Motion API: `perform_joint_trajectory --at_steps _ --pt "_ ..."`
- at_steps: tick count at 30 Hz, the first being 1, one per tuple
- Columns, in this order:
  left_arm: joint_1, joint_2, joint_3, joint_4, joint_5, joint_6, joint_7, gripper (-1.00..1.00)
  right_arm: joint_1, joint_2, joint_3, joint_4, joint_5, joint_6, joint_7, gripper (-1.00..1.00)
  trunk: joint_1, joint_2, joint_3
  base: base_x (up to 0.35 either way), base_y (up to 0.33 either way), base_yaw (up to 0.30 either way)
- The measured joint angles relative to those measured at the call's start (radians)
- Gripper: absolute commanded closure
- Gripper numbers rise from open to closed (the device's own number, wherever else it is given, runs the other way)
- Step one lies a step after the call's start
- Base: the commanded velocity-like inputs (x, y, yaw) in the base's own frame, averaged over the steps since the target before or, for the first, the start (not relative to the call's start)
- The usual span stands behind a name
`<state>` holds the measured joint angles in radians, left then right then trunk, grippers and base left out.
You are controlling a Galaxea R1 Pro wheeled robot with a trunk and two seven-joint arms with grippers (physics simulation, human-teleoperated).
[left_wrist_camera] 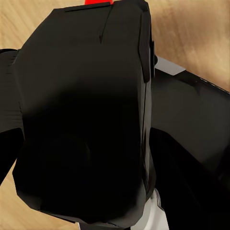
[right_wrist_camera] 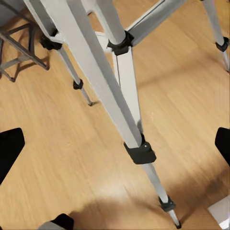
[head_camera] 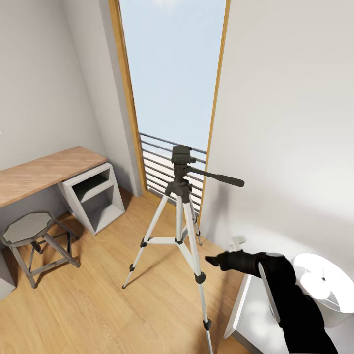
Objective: Attach the digital camera to the camera tripod in the bedroom.
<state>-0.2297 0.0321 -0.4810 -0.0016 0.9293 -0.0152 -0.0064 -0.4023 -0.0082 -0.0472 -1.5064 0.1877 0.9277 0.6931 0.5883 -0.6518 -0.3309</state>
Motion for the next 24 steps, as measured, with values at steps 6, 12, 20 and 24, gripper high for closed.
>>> perform_joint_trajectory --at_steps 6,12,20,24 --pt "0.000 0.000 0.000 0.000 0.000 0.000 0.000 1.00 0.000 0.003 0.025 0.005 -0.002 -0.049 0.042 -1.00 0.000 0.000 0.000 0.000 0.000 0.000" --pt "0.000 0.000 0.000 0.000 -0.001 0.000 0.000 1.00 0.001 0.004 0.031 0.010 -0.002 -0.068 0.079 -1.00 0.000 0.000 0.000 0.000 0.000 0.000" --pt "0.000 0.000 0.000 0.000 -0.001 0.000 -0.001 1.00 0.001 0.031 0.033 0.011 0.002 -0.076 0.072 -1.00 0.000 0.000 0.000 0.000 0.000 0.000" --pt "0.000 -0.001 0.000 0.000 -0.001 0.000 0.000 1.00 0.001 0.061 0.031 0.011 0.004 -0.108 0.058 -1.00 0.000 0.000 0.000 0.000 0.000 0.000"
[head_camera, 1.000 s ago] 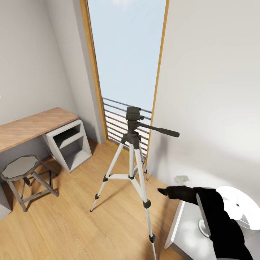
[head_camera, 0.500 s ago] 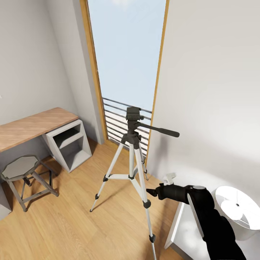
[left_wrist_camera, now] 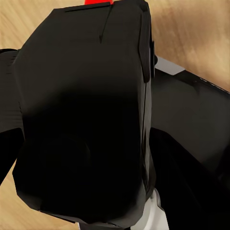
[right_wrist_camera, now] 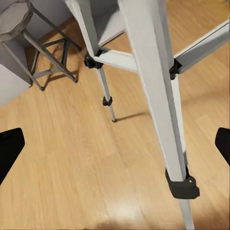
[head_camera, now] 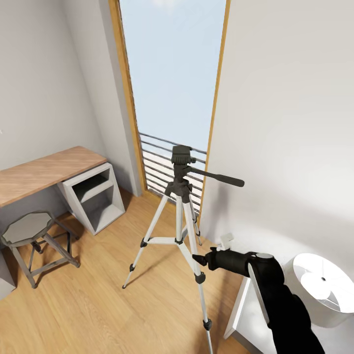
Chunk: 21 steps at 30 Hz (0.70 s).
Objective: Attach the digital camera to the camera tripod in the bedroom.
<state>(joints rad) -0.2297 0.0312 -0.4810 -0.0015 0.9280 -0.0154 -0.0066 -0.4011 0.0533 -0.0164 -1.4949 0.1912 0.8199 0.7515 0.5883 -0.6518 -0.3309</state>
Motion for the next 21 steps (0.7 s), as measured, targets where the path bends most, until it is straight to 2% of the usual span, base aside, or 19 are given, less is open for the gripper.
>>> perform_joint_trajectory --at_steps 1,5,6,9,11,16,21 --pt "0.000 0.000 0.000 0.000 0.000 0.000 0.000 1.00 0.000 0.019 -0.001 0.001 -0.001 -0.029 -0.014 -1.00 0.000 0.000 0.000 0.000 0.000 0.000" --pt "0.000 0.000 0.000 0.000 0.000 0.000 0.000 1.00 0.000 0.044 0.000 0.018 0.000 -0.068 -0.048 -1.00 0.000 0.000 0.000 0.000 0.000 0.000" --pt "0.000 -0.002 -0.002 0.000 -0.004 0.000 0.000 1.00 -0.001 0.089 0.000 0.093 0.000 -0.112 -0.130 -1.00 0.000 0.000 0.000 0.000 0.000 0.000" --pt "0.000 -0.001 -0.003 0.000 -0.005 0.000 0.000 1.00 -0.001 0.112 0.000 0.137 0.000 -0.139 -0.182 -1.00 0.000 0.000 0.000 0.000 0.000 0.000" --pt "0.000 -0.001 -0.003 0.000 -0.005 0.000 0.000 1.00 -0.001 0.120 0.001 0.156 0.000 -0.159 -0.213 -1.00 0.000 0.000 0.000 0.000 0.000 0.000" --pt "0.000 -0.001 -0.002 0.000 -0.005 0.000 0.000 1.00 -0.002 0.120 0.001 0.187 -0.001 -0.213 -0.274 -1.00 0.000 0.000 0.000 0.000 0.000 0.000" --pt "0.000 -0.001 -0.001 0.000 -0.004 0.000 0.000 1.00 -0.002 0.120 0.001 0.196 -0.003 -0.229 -0.290 -1.00 0.000 0.000 0.000 0.000 0.000 0.000"
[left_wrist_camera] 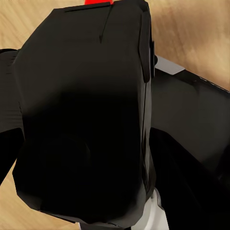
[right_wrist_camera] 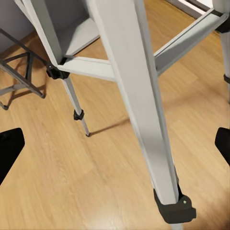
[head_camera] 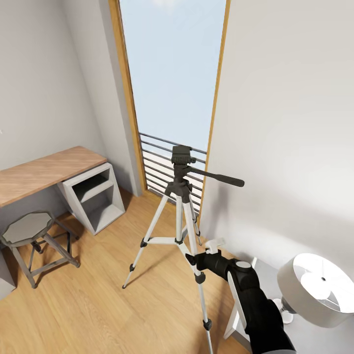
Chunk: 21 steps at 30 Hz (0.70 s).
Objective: Attach the digital camera to the camera tripod in the bedroom.
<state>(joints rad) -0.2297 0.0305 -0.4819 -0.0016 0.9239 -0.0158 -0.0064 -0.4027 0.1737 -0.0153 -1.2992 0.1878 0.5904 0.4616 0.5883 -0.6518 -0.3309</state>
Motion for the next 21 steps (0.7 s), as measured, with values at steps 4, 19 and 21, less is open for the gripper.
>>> perform_joint_trajectory --at_steps 4,19,21 --pt "0.000 0.000 0.001 0.000 0.002 0.000 0.000 1.00 0.000 0.000 0.000 0.004 -0.001 -0.005 -0.007 -1.00 0.000 0.000 0.000 0.000 0.000 0.000" --pt "0.000 0.000 0.001 0.000 0.003 0.000 0.000 1.00 -0.188 0.000 0.000 0.139 -0.003 -0.032 -0.051 -1.00 0.000 0.000 0.000 0.000 0.000 0.000" --pt "0.000 0.000 0.001 0.000 0.002 0.000 0.000 1.00 -0.196 0.000 0.000 0.168 -0.003 -0.036 -0.054 -1.00 0.000 0.000 0.000 0.000 0.000 0.000"
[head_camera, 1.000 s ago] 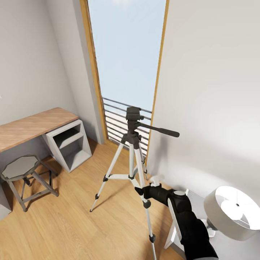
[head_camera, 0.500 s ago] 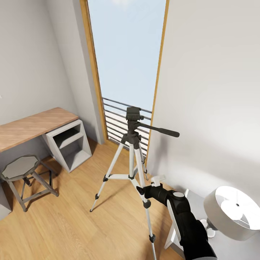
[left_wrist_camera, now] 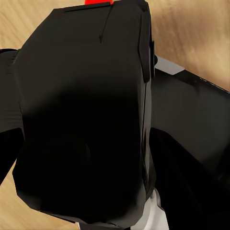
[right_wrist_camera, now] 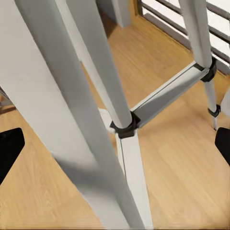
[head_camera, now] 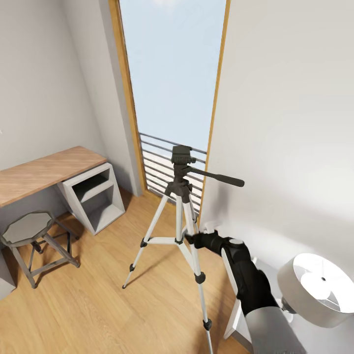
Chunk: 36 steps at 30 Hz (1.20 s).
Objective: Attach the digital camera to the camera tripod in the bedroom.
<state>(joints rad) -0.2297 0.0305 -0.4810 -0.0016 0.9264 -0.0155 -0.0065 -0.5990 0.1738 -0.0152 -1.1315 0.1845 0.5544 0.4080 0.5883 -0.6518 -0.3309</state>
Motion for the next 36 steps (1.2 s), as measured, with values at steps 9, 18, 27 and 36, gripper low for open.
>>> perform_joint_trajectory --at_steps 9,18,27,36 --pt "0.000 0.000 0.000 0.000 0.000 0.000 0.000 1.00 -0.006 0.000 0.000 0.130 0.001 -0.087 -0.005 -1.00 0.000 0.000 0.000 0.000 0.000 0.000" --pt "0.000 0.000 0.000 0.000 0.000 0.000 0.000 1.00 -0.006 0.000 -0.001 0.223 0.000 -0.204 -0.027 -1.00 0.000 0.000 0.000 0.000 0.000 0.000" --pt "0.000 0.000 0.000 0.000 0.000 0.000 0.000 1.00 -0.006 0.000 -0.002 0.261 0.000 -0.275 -0.063 -1.00 0.000 0.000 0.000 0.000 0.000 0.000" --pt "0.000 0.000 0.000 0.000 0.000 0.000 0.000 1.00 -0.014 0.000 -0.001 0.297 0.005 -0.315 -0.076 1.00 0.000 0.000 0.000 0.000 0.000 0.000"
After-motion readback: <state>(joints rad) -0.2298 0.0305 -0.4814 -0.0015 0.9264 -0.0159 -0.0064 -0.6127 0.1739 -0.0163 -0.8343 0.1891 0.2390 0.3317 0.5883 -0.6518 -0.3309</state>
